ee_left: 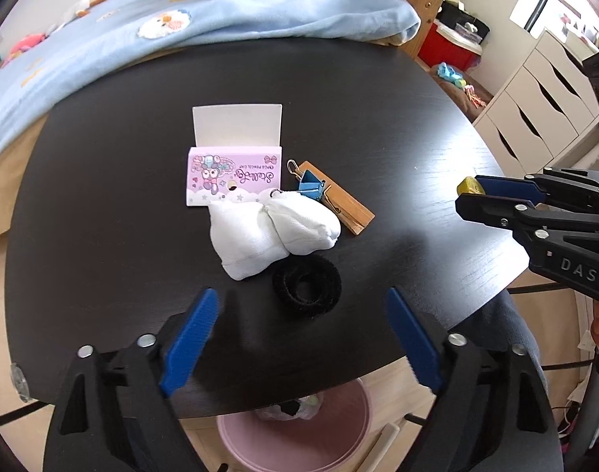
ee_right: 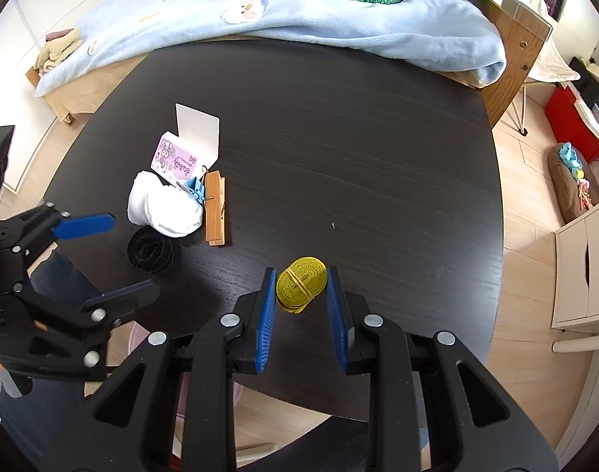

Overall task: Collect trash
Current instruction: 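Grasp the black ring with the left gripper while the right gripper holds the yellow roll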

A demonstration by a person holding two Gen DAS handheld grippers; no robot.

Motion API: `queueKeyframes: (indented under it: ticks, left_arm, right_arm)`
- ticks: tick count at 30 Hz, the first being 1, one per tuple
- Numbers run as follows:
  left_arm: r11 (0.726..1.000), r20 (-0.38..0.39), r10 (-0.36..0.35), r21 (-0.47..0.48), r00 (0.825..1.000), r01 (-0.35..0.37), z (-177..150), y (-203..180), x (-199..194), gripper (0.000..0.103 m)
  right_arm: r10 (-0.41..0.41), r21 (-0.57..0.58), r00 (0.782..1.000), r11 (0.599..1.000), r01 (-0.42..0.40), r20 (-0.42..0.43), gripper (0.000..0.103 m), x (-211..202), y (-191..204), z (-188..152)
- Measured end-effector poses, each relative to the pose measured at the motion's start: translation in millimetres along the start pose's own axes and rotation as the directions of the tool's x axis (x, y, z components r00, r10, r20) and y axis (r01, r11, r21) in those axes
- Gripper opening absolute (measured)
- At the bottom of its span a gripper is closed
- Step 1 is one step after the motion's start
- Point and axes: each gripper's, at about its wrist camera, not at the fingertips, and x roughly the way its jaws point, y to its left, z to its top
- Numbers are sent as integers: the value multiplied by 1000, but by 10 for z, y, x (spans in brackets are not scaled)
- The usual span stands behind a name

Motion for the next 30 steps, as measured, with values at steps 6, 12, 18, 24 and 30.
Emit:
queueKeyframes:
  ticks: [6,12,18,24,30]
  left_arm:
    - [1000,-9,7,-12,1000,-7,-20,22,57,60]
    - [1000,-7,-4,2,1000,4,-36,37,59,43]
    - [1000,-6,-21,8,1000,21,-46,69,45,28]
    - [999,5,-27,36,1000,26,-83,106,-54,27]
    - [999,26,-15,51,1000,14,-138,194,-186,27]
  right_arm:
    - [4,2,1000,1000,-4,3,25,3,-3,-10]
    - [8,-1,1000,1000,-8,7,25,6,17,-4]
    - [10,-1,1000,1000,-10,6,25,16,34,-9]
    - [14,2,1000,1000,-14,10,25,9,44,-20]
    - [18,-4,999,1000,-18,28,25,-37,119,-37]
